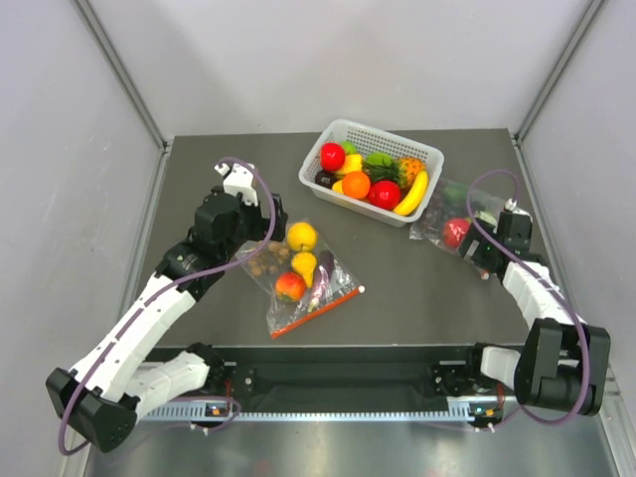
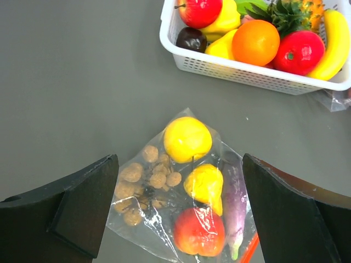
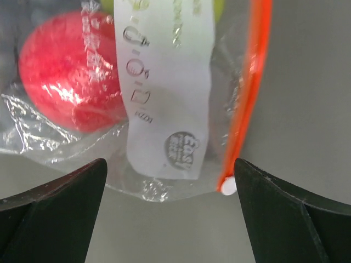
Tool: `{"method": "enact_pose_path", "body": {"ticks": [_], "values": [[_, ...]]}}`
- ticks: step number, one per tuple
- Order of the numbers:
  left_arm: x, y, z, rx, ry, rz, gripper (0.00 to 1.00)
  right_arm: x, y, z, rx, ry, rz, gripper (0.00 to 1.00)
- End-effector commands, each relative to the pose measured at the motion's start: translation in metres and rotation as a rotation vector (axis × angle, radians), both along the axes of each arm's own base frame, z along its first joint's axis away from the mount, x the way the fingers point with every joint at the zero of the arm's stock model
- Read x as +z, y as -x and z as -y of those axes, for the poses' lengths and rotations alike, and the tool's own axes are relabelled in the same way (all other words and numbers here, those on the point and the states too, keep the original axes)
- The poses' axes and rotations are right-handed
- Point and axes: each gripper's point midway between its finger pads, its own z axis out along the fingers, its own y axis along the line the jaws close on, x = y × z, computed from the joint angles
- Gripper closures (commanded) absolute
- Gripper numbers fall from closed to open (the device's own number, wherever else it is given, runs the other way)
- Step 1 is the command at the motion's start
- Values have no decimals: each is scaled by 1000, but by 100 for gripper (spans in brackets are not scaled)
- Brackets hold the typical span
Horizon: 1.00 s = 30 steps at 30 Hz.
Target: Open the zip-top bag and remove the fake food
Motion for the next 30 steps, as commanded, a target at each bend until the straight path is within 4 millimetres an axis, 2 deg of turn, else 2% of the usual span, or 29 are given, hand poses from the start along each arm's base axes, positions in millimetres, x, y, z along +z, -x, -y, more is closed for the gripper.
{"method": "enact_pose_path", "body": {"ticks": [1,4,5,8,9,10,13,16,17,19,20,21,23,24,25,27,28,29,30], "values": [[28,0,10,-40,54,66,1,-3,-6,-20,59,-106,28,3],[27,2,20,-80,61,64,1,-20,-1,-29,78,-152,-4,12],[27,2,24,-93,62,63,1,-22,-2,-29,74,-155,-5,21],[20,5,38,-134,43,47,1,-21,-6,-32,78,-168,2,30],[18,8,43,-140,28,48,1,-19,-9,-30,72,-161,13,38],[16,8,46,-147,20,47,2,-18,-10,-29,65,-158,18,40],[13,14,58,-170,12,49,2,-19,-14,-28,54,-159,33,54],[7,21,72,-208,30,47,2,-22,-19,-29,56,-166,43,84],[8,22,78,-218,60,52,2,-24,-20,-31,65,-177,40,100],[-5,31,94,-274,85,32,3,-26,-19,-37,88,-183,35,100],[-4,33,102,-291,120,39,3,-26,-18,-39,96,-181,32,100],[-18,39,110,-318,115,15,4,-22,-18,-42,106,-179,43,100],[-22,46,122,-349,149,13,4,-18,-16,-51,132,-168,48,100],[-33,49,125,-359,146,-4,4,-10,-16,-56,140,-165,71,100],[-34,52,130,-379,161,-2,5,-6,-14,-68,171,-166,69,100],[-33,61,145,-440,223,15,5,8,-14,-79,172,-182,112,100],[-33,65,150,-460,240,20,5,14,-11,-103,240,-196,125,100],[-39,72,156,-492,250,7,5,26,-12,-113,257,-206,160,100],[-32,73,162,-508,280,35,5,31,-12,-123,262,-231,174,100]]}}
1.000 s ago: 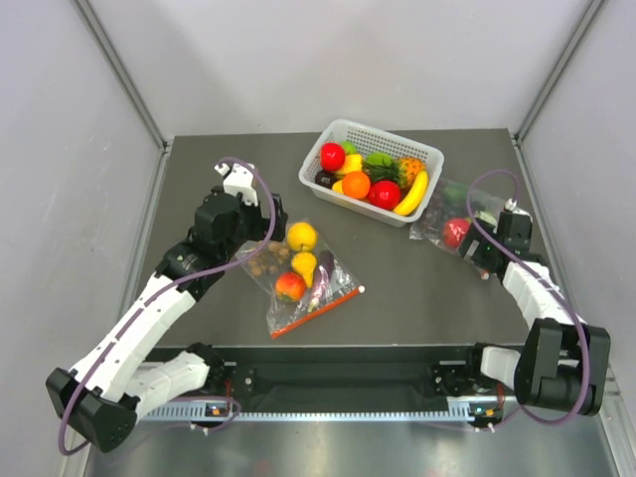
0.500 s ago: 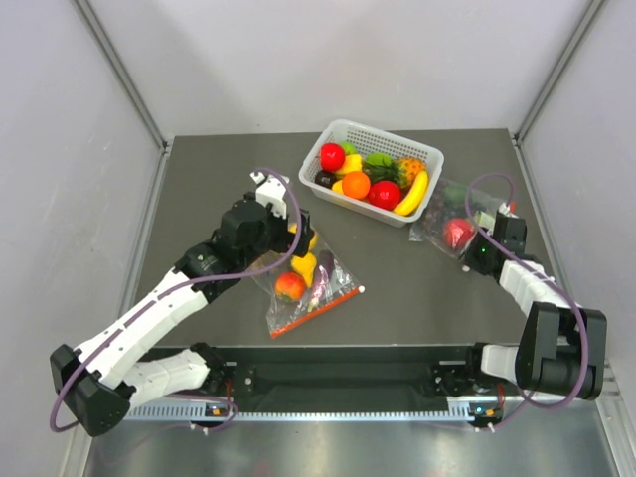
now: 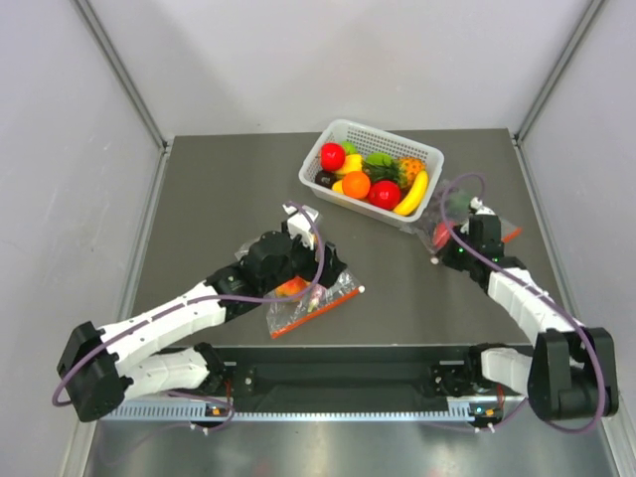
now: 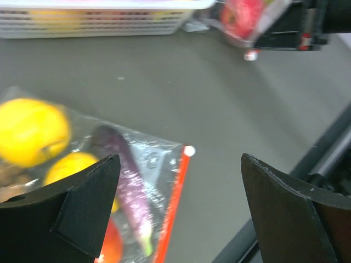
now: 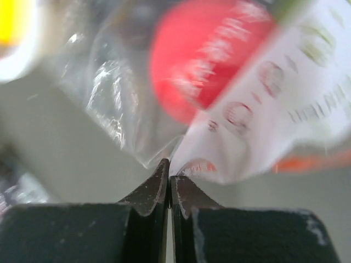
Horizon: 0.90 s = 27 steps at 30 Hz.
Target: Open the zip-top bag and remove the fake food
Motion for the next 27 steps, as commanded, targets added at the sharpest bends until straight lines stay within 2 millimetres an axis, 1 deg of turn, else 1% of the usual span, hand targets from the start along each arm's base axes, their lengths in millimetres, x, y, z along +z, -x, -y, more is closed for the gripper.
{"method": "enact_pose_path", "body": {"ticks": [1,2,3,4,5,6,7,8,9,10,11,12,13,14,15,16,18,20,22,27], "values": [[39,8,33,-95,207,81,4,40,-5,-47,69,-85,118,100],[31,16,41,-143,218,59,4,47,-6,-56,72,-109,133,100],[36,19,46,-164,251,72,4,51,-5,-65,91,-120,142,100],[35,22,50,-185,268,69,4,56,-3,-80,132,-133,154,100],[25,26,54,-200,274,42,4,59,-5,-88,147,-139,156,100],[23,29,56,-217,287,34,4,61,-5,-96,159,-149,155,100],[29,29,60,-224,322,51,3,65,-4,-109,194,-159,163,100],[17,31,61,-226,320,26,3,62,-3,-117,204,-172,148,100],[16,31,62,-229,326,25,3,62,-2,-124,223,-183,146,100],[15,32,64,-231,334,26,3,65,-1,-138,256,-202,156,100],[7,31,65,-230,320,13,3,62,3,-148,285,-219,141,100],[2,31,66,-229,312,5,3,63,4,-155,295,-241,138,100],[-2,31,66,-228,305,-1,3,65,10,-169,334,-256,138,100],[-6,31,68,-229,299,-4,3,72,9,-179,359,-278,157,100],[-8,30,68,-229,300,-3,3,70,12,-187,375,-287,144,100],[-10,30,68,-226,299,-3,3,74,15,-198,406,-299,153,100],[-16,28,69,-221,293,-5,3,76,18,-209,433,-323,146,100],[-24,26,69,-213,273,-10,3,82,23,-219,469,-354,154,100],[-26,25,68,-210,263,-1,3,87,27,-224,487,-366,159,100],[-38,22,66,-203,224,4,6,98,37,-228,530,-390,168,100]]}}
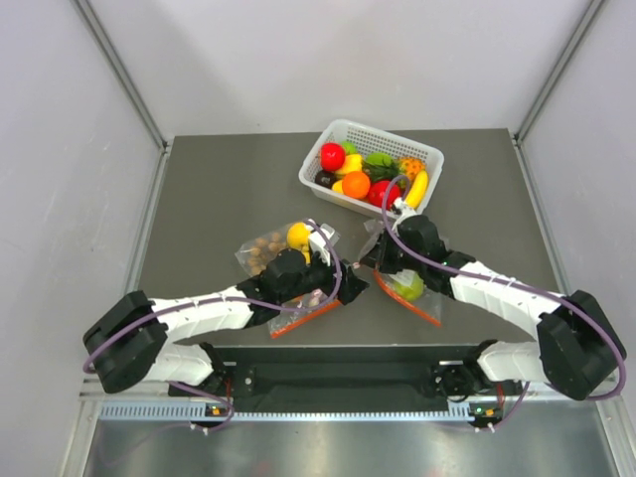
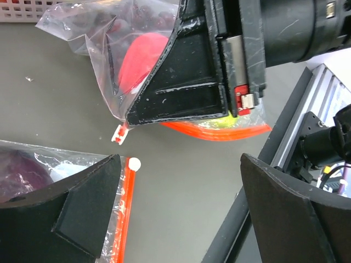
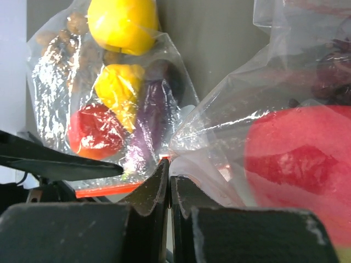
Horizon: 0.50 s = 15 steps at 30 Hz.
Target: Open the zip-top bag and remove the fake food
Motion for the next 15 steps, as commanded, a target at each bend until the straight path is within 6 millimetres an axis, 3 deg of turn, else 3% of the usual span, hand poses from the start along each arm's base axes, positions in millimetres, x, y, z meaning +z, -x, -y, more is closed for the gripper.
{"method": "enact_pose_path", "body": {"ticks": [1,9,12,15], "values": [[7,-5,3,9,28,59,7,52,-2,-23,62,-121,101,100],[-8,-22,-15,122,-63,81,9,64,16,-20,111,-155,103,100],[-11,-27,-21,155,-89,99,19,68,23,-19,133,-157,104,100],[-5,-26,-18,135,-80,127,19,72,27,-19,158,-162,116,100]]}}
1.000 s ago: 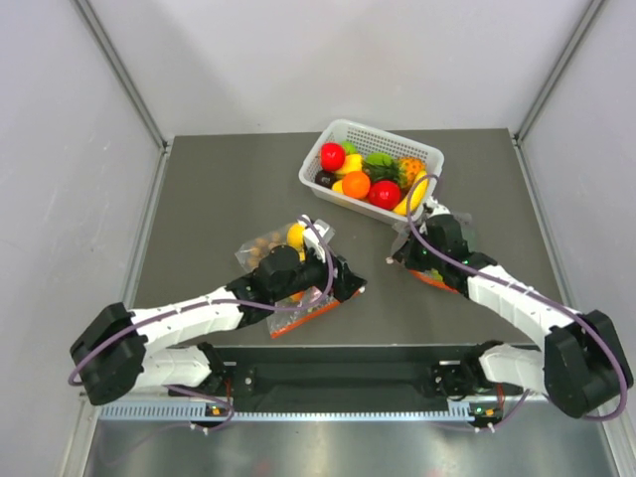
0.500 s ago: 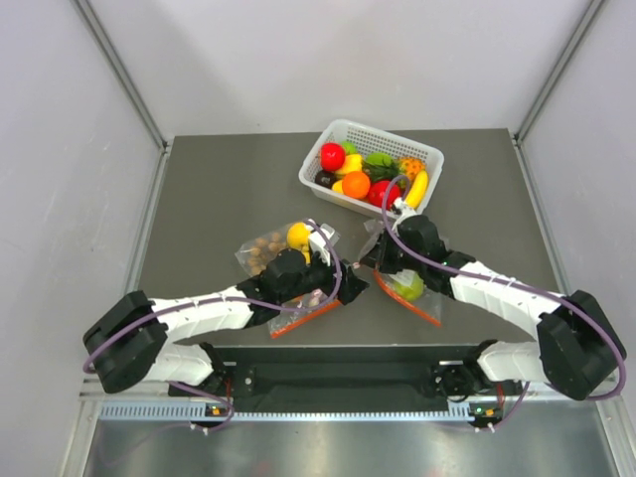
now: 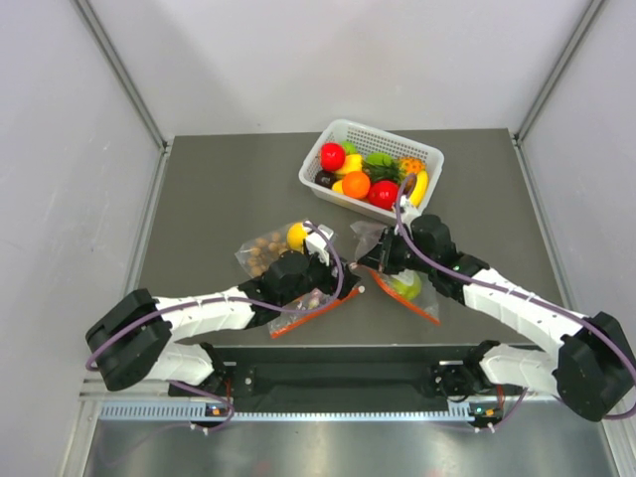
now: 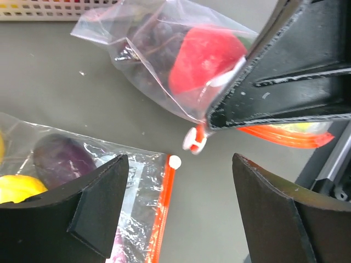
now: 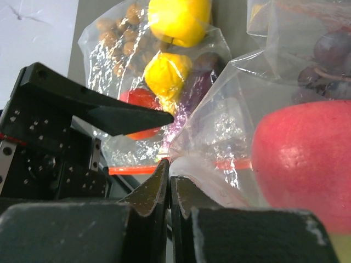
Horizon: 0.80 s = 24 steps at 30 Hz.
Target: Open the zip-top bag and remove the fake food
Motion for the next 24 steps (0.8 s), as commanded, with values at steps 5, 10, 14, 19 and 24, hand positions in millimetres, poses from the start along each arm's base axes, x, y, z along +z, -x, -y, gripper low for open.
{"method": "enact_pose_path", "body": {"ticks": [5,10,14,19,24], "values": [[22,1,6,-45,44,96,21,26,16,-12,107,-50,44,100],[26,10,17,-131,76,112,32,25,21,-15,142,-56,32,100],[22,17,26,-189,80,104,48,27,24,-16,162,-67,31,100],[17,22,32,-236,76,95,69,31,27,-18,178,-83,33,100],[16,26,32,-263,70,91,100,33,25,-18,172,-90,44,94]]}}
